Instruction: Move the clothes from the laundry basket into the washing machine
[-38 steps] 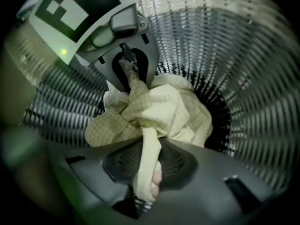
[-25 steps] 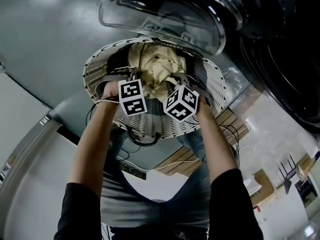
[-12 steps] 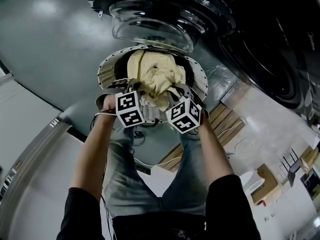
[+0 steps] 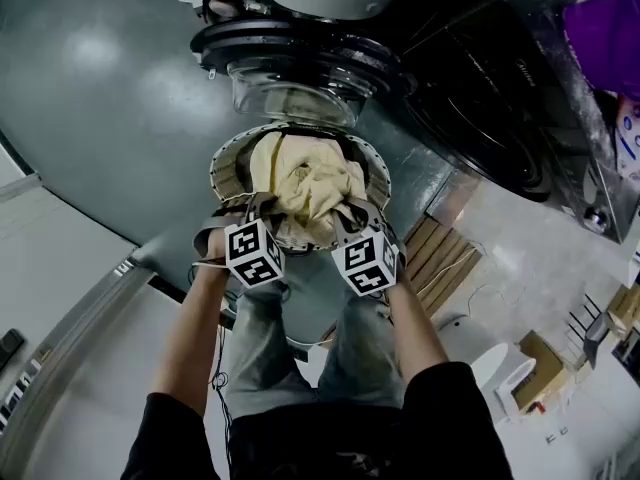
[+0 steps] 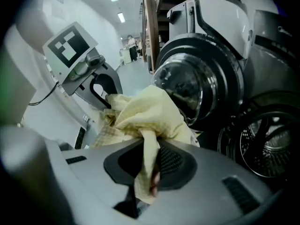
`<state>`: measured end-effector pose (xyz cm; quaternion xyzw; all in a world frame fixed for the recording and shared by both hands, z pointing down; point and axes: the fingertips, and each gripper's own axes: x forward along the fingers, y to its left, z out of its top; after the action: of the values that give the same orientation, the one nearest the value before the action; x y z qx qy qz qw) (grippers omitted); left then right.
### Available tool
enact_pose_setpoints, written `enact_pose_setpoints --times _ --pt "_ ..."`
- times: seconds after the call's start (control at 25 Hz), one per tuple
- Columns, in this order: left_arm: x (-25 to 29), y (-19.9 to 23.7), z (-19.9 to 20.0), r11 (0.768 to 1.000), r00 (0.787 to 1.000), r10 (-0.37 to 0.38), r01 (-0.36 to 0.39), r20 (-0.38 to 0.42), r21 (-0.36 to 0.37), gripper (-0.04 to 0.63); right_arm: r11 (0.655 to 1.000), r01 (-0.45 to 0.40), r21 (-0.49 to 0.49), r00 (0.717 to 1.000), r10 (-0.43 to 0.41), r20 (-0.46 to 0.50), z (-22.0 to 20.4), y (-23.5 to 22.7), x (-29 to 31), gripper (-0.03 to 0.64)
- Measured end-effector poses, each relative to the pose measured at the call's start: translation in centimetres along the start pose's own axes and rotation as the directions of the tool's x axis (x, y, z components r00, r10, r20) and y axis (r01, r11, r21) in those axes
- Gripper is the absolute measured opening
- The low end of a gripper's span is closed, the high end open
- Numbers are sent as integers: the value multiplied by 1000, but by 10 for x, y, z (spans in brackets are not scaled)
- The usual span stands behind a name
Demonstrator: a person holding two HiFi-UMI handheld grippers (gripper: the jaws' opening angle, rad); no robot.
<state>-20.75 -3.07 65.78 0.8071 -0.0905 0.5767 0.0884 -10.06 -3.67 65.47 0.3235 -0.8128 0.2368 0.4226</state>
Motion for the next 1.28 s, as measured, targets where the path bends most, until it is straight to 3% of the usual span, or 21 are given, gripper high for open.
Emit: enact_pose_setpoints --times 0.4,0.64,0.88,1.08,1.28 --pt "-86 9 41 996 985 82 -75 150 -55 100 990 105 94 978 -120 168 60 -12 -87 60" --pt "-135 21 67 988 957 146 -129 250 -85 100 972 179 154 939 -215 267 94 -20 -138 60" --pt "-172 23 101 991 937 136 -132 322 -34 100 937 264 229 892 -328 312 111 -32 -187 60" --pt "-207 23 129 986 908 137 -162 396 29 98 882 362 302 818 -456 351 122 -33 -233 60" --pt "-232 12 175 978 877 103 -176 469 115 98 805 456 379 733 -581 353 115 -45 -285 60"
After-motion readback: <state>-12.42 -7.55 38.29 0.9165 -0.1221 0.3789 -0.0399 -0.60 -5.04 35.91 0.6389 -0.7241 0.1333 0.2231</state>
